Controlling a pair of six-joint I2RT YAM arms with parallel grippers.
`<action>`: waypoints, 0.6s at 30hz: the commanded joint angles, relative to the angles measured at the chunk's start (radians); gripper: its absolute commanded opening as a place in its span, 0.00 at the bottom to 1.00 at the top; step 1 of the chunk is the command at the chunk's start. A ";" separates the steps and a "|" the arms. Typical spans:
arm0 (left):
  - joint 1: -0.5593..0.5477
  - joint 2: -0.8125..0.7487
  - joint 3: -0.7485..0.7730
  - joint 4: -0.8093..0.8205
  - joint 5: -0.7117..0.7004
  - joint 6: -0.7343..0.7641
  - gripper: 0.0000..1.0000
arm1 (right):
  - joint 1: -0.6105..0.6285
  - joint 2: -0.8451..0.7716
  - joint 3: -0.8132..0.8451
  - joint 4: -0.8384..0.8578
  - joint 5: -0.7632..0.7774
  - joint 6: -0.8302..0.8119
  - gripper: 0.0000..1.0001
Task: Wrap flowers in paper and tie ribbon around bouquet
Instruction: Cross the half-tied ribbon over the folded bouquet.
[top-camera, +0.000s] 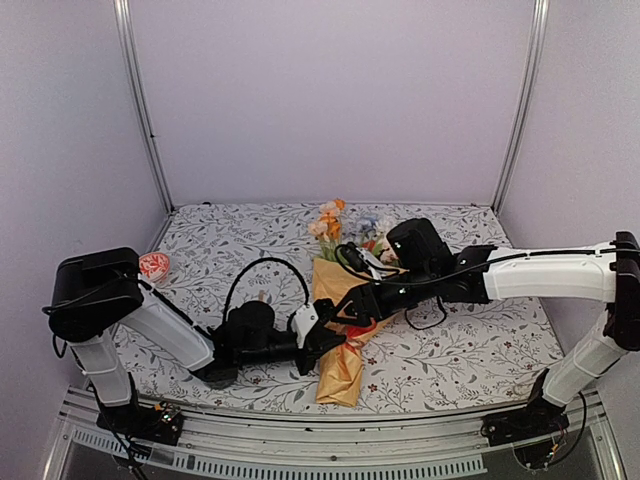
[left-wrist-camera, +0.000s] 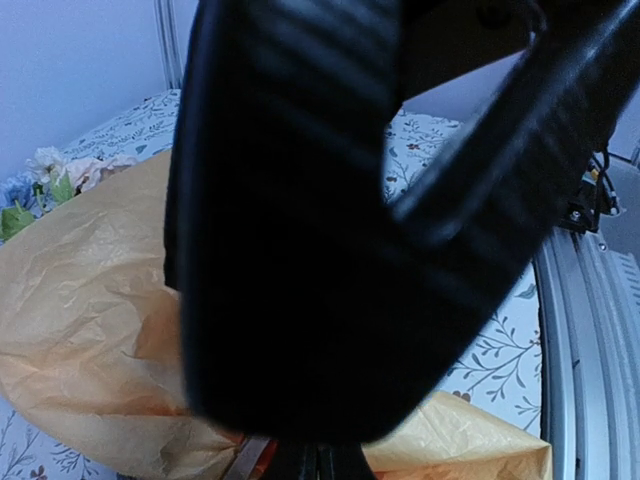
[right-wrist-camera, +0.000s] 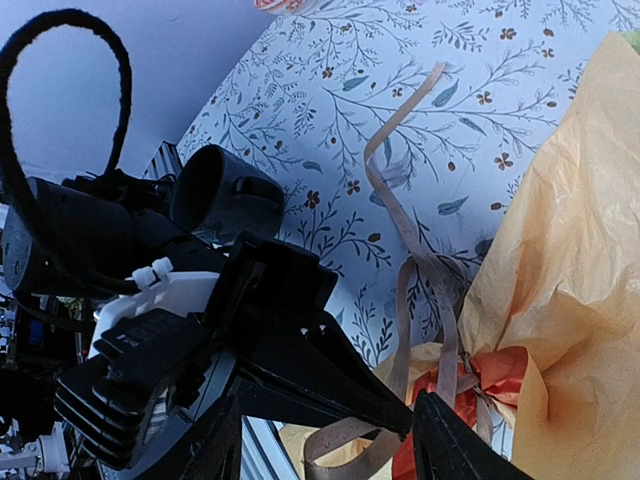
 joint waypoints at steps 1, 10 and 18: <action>0.014 0.012 0.020 0.014 0.015 -0.011 0.00 | 0.006 0.002 0.000 0.073 0.006 0.012 0.59; 0.027 0.012 0.022 0.006 0.025 -0.030 0.00 | 0.008 -0.023 -0.046 0.070 0.003 0.012 0.56; 0.030 0.014 0.023 0.004 0.028 -0.032 0.00 | 0.013 -0.009 -0.072 0.078 0.004 0.025 0.23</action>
